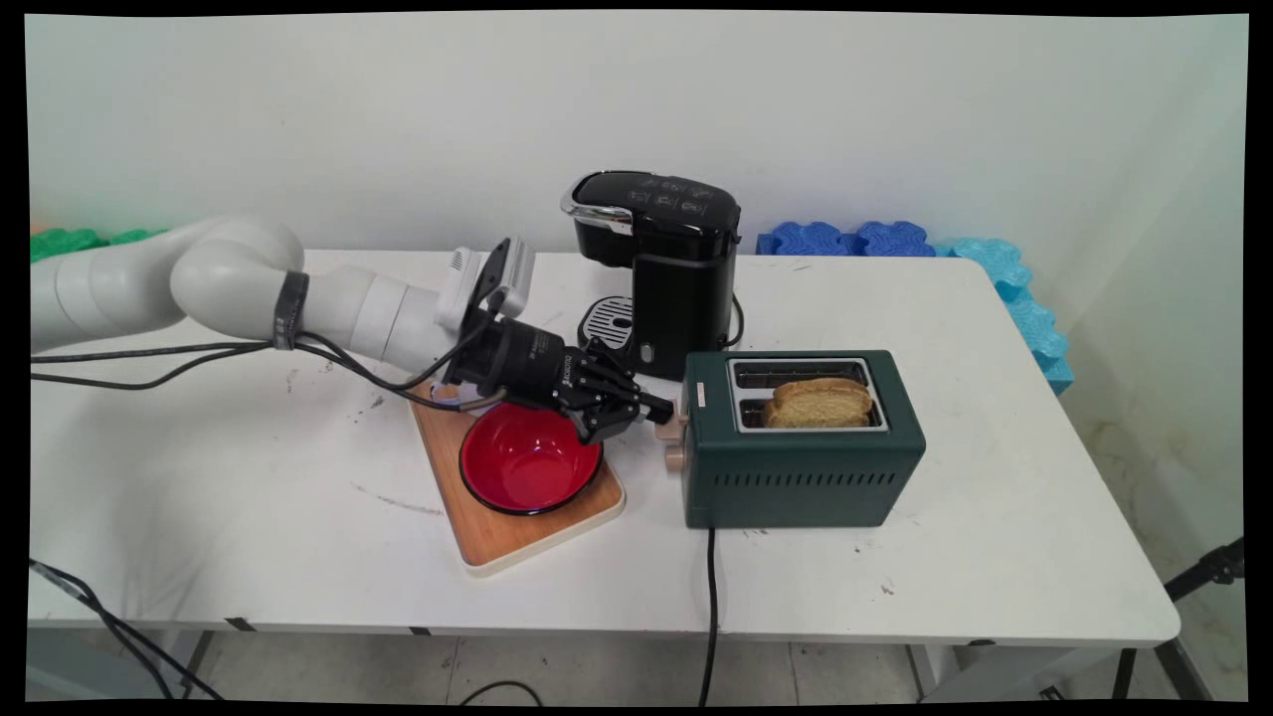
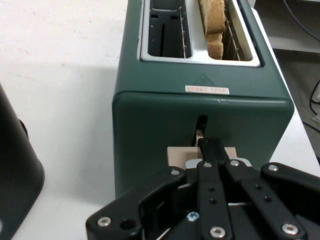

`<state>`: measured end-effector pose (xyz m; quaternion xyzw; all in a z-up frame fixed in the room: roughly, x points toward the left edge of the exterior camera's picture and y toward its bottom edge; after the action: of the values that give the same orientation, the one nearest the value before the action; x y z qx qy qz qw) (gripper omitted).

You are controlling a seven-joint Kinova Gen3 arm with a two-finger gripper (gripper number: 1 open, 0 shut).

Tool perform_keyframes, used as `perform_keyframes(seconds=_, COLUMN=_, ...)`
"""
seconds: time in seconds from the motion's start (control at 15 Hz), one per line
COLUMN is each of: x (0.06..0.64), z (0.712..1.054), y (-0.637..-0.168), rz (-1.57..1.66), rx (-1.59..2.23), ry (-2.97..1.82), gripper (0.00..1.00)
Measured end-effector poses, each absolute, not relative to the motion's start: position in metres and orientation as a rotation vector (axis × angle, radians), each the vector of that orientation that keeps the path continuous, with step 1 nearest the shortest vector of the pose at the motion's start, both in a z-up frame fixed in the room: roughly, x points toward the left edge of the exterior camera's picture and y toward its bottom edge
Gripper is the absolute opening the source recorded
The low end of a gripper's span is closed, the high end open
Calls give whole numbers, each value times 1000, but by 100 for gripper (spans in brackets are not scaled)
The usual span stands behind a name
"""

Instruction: Press the toaster switch

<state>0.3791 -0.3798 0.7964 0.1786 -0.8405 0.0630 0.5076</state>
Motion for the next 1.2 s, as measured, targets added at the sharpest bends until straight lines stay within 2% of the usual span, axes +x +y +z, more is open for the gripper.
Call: perform_keyframes(seconds=1.2, x=378, z=776, y=-378, rz=159, rx=445, ry=-2059, gripper=0)
